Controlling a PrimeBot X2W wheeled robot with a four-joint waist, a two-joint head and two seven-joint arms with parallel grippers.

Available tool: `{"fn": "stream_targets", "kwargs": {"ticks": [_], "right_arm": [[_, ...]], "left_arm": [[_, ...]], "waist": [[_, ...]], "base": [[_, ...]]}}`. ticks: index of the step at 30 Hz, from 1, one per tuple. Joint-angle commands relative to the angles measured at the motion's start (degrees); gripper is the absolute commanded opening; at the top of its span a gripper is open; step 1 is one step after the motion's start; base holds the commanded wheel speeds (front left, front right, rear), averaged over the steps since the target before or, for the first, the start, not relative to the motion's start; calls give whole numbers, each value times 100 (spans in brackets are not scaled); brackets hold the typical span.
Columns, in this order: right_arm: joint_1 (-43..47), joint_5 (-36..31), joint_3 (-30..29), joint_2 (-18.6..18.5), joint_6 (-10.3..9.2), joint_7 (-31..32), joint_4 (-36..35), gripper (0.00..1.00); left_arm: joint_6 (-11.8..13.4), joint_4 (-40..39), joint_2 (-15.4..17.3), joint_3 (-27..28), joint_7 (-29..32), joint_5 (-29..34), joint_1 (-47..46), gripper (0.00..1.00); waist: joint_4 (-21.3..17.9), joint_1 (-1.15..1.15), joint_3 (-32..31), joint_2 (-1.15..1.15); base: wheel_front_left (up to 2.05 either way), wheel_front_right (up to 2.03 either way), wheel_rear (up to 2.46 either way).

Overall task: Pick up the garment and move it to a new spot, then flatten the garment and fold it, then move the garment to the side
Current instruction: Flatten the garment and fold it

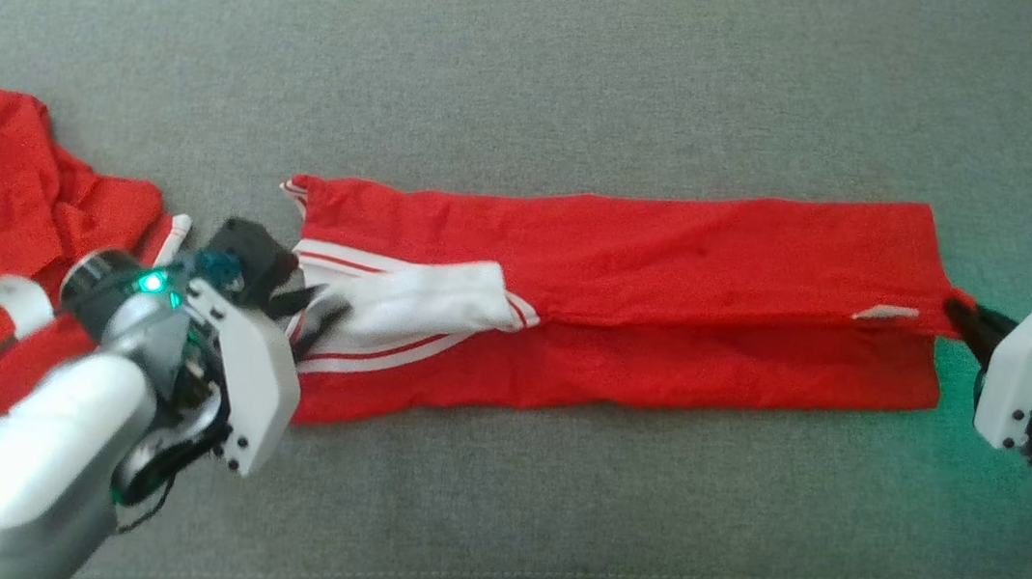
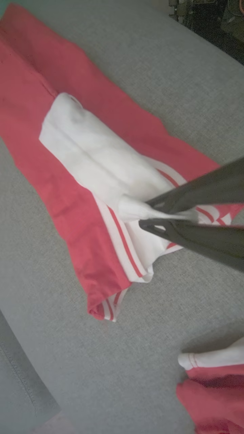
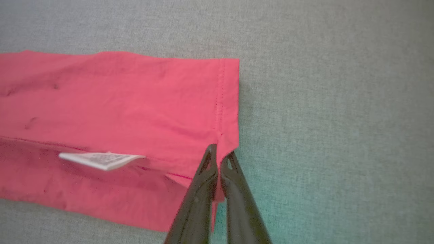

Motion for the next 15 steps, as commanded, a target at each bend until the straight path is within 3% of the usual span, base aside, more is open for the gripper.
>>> {"fn": "stream_targets", "kwargs": {"ticks": [1,7,15], "right_arm": [[127,24,-8,-206,37,44,-116,100],[260,107,-178,-377,37,393,-299,100],[403,-61,-980,-239,37,-457,-629,100]], "left_arm": [[48,-162,261,238,-17,60,-165,100],[303,-54,181,314,-372,110,-22,100],[954,185,-318,907,-1485,-179,188,100]], "waist": [[-6,1,-17,-1],[-4,1,-209,-1],[38,1,-564,-1]], "base": [[0,0,0],[0,0,0],[0,0,0]]}}
